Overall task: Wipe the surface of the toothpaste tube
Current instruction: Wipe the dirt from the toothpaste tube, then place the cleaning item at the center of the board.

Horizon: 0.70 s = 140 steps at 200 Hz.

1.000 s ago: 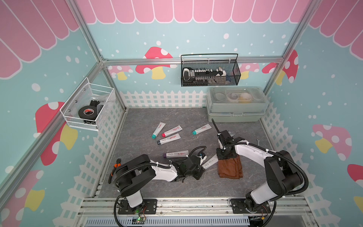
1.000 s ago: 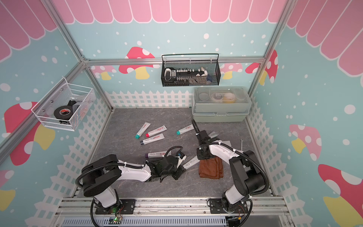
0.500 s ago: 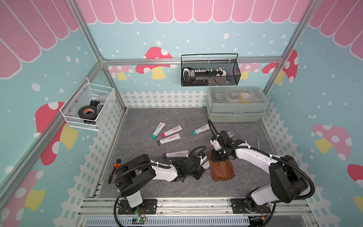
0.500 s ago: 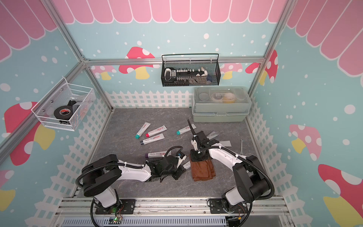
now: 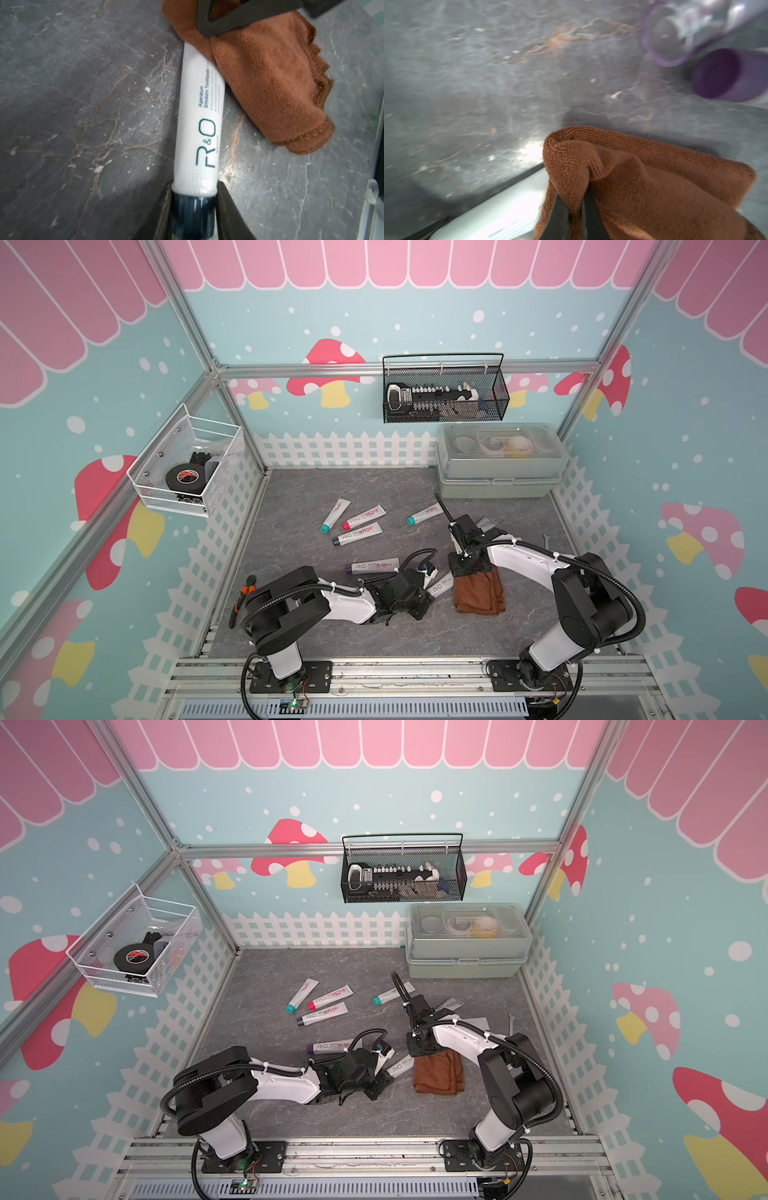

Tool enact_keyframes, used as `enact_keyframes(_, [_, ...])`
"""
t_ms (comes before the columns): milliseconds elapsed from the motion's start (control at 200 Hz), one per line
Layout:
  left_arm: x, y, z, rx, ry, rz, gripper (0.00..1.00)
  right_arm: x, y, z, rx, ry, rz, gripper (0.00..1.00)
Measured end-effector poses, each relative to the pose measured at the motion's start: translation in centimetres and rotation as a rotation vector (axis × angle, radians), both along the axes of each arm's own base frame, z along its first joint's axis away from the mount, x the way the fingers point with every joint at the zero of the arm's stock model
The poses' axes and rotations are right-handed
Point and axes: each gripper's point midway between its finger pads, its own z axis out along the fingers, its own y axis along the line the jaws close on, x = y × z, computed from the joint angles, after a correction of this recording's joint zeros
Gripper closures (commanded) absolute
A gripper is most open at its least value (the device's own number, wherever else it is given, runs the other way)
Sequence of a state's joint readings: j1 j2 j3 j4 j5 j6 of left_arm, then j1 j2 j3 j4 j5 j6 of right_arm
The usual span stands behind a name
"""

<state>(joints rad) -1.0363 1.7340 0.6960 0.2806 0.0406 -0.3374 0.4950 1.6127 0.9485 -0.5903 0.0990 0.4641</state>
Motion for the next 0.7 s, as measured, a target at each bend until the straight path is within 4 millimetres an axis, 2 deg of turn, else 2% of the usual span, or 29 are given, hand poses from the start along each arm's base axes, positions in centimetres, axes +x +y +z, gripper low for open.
enact_keyframes(135, [0.0,0.0,0.0,0.0,0.0,0.0,0.69,0.0,-1.5,-0.2,-0.027,0.006,-0.035,0.93])
enact_keyframes(230, [0.0,0.0,0.0,0.0,0.0,0.0,0.69,-0.5,-1.4,0.1,0.024,0.01,-0.035,0.92])
enact_keyframes(345, [0.0,0.0,0.0,0.0,0.0,0.0,0.69,-1.9,0.4,1.4,0.152,0.025,0.001,0.91])
enact_keyframes(495, [0.1,-0.1,0.0,0.0,0.0,0.0,0.69,-3.3,3.8,3.1,0.321,0.035,0.082,0.91])
enact_keyframes(585, [0.1,-0.2,0.0,0.001,0.001,0.0,0.69,-4.1,5.3,3.0,0.373,0.059,0.118,0.91])
enact_keyframes(700, [0.1,-0.2,0.0,0.002,0.001,0.0,0.69,-4.5,5.6,1.7,0.355,0.098,0.125,0.93])
